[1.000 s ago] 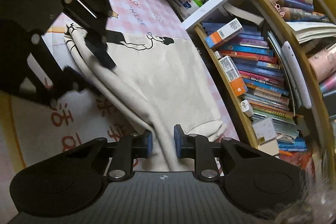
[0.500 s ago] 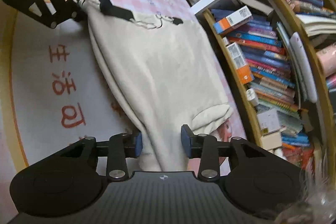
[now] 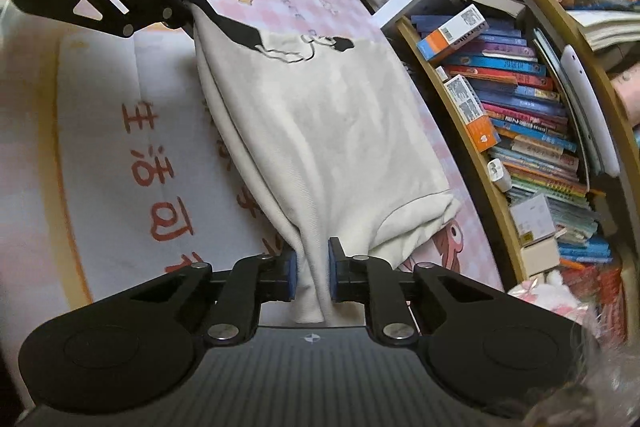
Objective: Fold clothes
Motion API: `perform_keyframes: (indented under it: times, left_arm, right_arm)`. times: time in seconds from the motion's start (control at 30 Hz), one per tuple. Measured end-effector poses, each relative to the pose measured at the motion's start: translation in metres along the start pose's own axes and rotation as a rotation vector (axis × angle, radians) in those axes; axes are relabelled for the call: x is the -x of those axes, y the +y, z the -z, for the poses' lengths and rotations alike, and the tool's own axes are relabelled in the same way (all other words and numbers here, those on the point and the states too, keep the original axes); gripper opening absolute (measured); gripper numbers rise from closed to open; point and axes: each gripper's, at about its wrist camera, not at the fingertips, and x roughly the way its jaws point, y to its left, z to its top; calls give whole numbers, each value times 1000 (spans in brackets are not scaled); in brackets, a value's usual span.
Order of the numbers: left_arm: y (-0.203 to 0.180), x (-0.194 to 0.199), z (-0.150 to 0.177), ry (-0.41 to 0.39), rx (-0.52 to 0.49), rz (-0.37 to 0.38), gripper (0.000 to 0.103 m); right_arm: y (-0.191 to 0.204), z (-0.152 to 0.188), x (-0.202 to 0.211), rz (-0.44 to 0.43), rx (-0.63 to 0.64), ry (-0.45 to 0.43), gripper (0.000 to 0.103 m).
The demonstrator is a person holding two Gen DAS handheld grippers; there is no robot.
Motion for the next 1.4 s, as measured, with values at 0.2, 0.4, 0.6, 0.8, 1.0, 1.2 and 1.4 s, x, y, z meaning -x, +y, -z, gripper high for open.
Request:
perform_keyframes:
  times: [0.2, 0.4, 0.6, 0.8, 1.0, 1.2, 1.4]
  left_arm:
    - [2, 37, -6, -40, 1, 12, 6]
    - [-7, 74, -5, -46, 20, 33, 6]
    - [-16, 99, -2, -36, 55, 68, 6]
    - [-27, 106, 1, -25, 66, 99, 6]
    - [-8, 109, -13, -72, 107, 59, 6]
    - [24, 88, -34, -117, 180, -3, 8]
    - [51, 43, -45, -113, 212, -5, 9]
  right_arm:
    - [-7, -1, 28, -85, -32, -7, 13]
    - [-9, 2, 66, -177, -72, -28, 13]
    - [-3, 9, 100, -271, -151, -37, 13]
    - [6, 21, 108, -340, -207, -12, 13]
    - [-10, 20, 114, -320, -228, -34, 13]
    - [-56, 9, 115, -244, -283, -103, 13]
    - [-89, -2, 85, -200, -324, -119, 13]
